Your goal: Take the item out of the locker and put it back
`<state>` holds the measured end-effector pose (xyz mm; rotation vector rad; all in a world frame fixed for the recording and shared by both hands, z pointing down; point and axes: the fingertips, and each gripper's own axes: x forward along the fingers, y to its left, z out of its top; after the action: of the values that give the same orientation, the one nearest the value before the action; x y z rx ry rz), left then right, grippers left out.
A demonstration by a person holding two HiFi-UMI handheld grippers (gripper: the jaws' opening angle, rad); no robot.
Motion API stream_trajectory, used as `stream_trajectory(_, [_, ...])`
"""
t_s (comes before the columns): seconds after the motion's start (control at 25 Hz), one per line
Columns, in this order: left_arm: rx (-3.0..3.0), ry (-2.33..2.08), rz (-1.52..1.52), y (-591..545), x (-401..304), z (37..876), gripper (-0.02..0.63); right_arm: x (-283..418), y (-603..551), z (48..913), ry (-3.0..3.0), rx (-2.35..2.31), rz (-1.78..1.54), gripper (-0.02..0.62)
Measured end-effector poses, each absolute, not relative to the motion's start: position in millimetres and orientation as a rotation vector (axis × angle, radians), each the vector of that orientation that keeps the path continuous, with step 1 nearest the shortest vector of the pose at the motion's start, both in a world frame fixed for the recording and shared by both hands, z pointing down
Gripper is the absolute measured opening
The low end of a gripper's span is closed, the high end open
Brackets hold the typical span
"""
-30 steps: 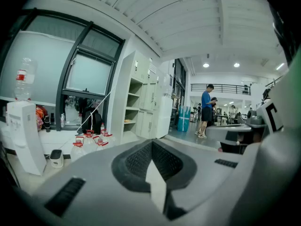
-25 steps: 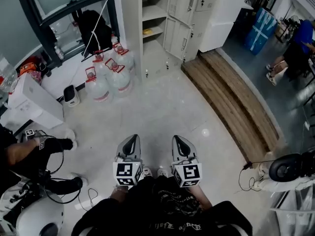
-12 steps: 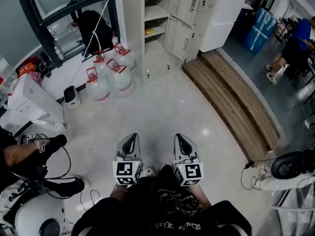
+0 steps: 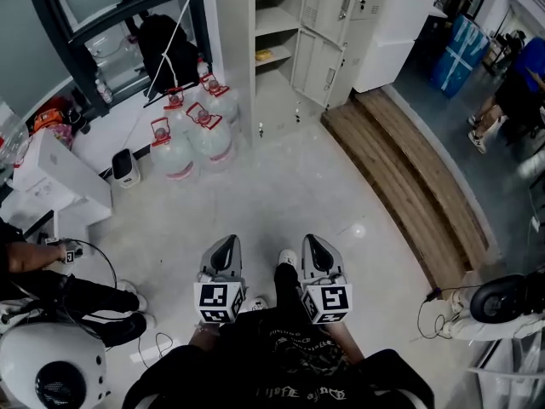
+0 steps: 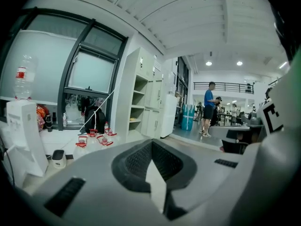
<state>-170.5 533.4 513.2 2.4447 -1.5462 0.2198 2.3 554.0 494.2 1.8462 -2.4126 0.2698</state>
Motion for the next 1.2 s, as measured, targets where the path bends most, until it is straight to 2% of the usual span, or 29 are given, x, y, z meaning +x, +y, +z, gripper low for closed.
stream_trajectory(0.44, [2.386, -1.656, 0.259, 432.6, -150.3, 506.2, 0.006, 36.6, 433.5, 498.5, -2.466, 1.778, 0.291, 0.005])
stream_trajectory(0.88, [2.360, -1.692, 0.236, 341.5, -80.0, 505.0, 0.006, 100.6, 331.4, 496.7, -2.506, 1.702, 0.249, 0.005])
stream_trajectory(1.2, [2.337, -1.704, 0.229, 305.2, -56.9, 508.7, 0.006, 123.6, 292.1, 501.9, -2.498, 1.666, 0.260, 0.005])
